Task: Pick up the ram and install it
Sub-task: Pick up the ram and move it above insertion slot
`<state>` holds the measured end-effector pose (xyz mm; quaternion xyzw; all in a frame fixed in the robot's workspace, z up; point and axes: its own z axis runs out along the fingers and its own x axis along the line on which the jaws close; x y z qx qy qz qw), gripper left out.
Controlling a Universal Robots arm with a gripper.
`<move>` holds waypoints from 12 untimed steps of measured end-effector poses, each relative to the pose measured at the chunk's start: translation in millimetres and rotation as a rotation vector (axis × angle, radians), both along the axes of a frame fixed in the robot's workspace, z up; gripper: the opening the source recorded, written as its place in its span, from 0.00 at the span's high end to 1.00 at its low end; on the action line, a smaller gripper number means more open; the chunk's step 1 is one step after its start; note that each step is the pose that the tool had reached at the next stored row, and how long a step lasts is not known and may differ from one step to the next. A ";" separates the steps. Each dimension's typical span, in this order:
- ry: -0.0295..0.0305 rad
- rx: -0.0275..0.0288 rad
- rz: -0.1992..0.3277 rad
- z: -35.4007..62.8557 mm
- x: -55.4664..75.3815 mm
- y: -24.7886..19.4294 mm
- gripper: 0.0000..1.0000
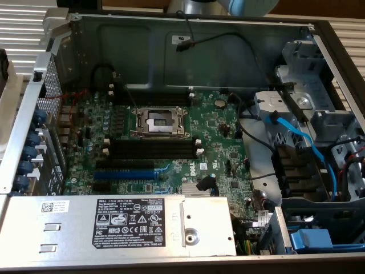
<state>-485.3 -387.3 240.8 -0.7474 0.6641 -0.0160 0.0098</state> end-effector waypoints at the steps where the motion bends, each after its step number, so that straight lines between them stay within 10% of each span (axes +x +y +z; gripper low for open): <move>1: 0.0001 -0.0001 0.000 -1.6 0.0 0.0 0.90; 12: 0.0002 -0.0001 0.000 -21.7 -3.2 0.0 0.90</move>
